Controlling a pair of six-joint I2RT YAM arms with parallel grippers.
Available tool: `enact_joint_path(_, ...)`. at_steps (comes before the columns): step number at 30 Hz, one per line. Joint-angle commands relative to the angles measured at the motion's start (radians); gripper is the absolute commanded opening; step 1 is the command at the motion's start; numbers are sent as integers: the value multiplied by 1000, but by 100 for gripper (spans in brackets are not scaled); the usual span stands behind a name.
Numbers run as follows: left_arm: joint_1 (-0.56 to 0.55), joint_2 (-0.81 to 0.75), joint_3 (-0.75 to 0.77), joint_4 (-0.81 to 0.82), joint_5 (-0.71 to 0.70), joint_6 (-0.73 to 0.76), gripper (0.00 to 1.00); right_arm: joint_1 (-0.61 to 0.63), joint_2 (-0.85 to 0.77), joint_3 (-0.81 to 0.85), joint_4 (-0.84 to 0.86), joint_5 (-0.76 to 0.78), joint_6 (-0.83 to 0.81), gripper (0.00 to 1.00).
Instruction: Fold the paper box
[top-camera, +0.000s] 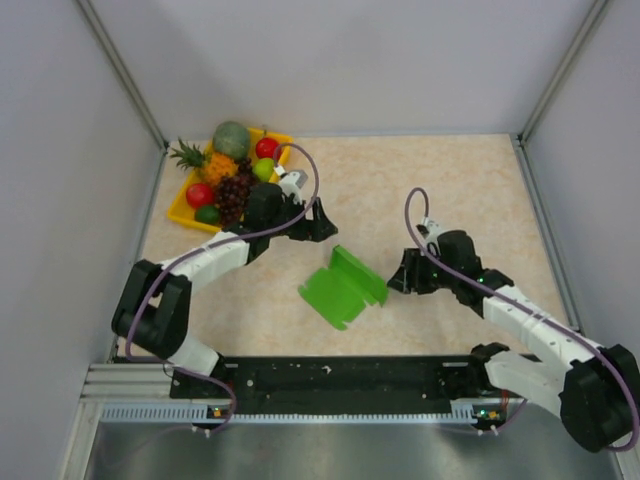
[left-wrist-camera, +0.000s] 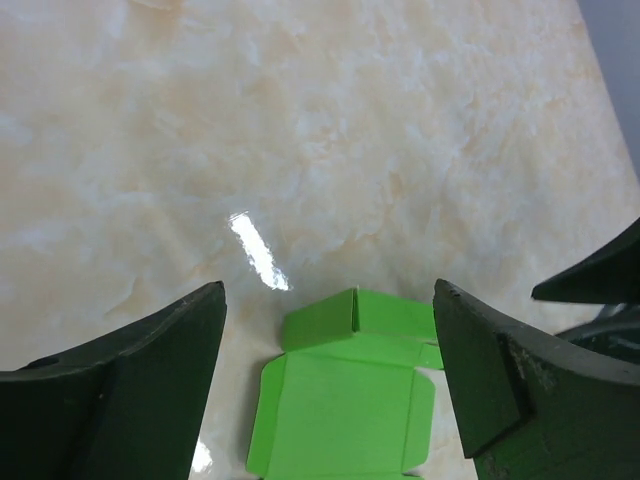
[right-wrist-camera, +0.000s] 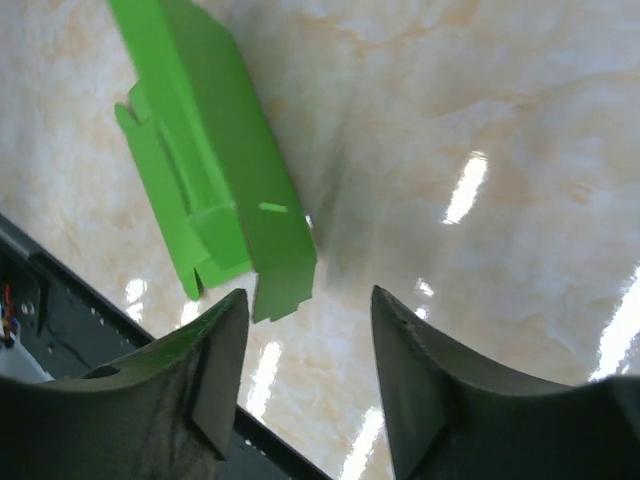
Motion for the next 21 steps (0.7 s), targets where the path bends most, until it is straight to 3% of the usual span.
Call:
enact_joint_path(1, 18, 144, 110, 27, 263, -51, 83, 141, 52, 53, 80, -6, -116, 49)
enact_joint_path(3, 20, 206, 138, 39, 306, -62, 79, 241, 119, 78, 74, 101, -106, 49)
enact_joint_path(6, 18, 223, 107, 104, 343, -82, 79, 291, 132, 55, 91, 228, -67, 51)
enact_joint_path(13, 15, 172, 21, 164, 328, -97, 73, 296, 144, 67, 82, 363, -112, 45)
enact_joint_path(17, 13, 129, -62, 258, 337, -139, 71, 298, 195, 95, 80, 441, -132, 23)
enact_joint_path(21, 12, 83, -141, 341, 325, -180, 70, 298, 190, 80, 138, 515, -217, 14)
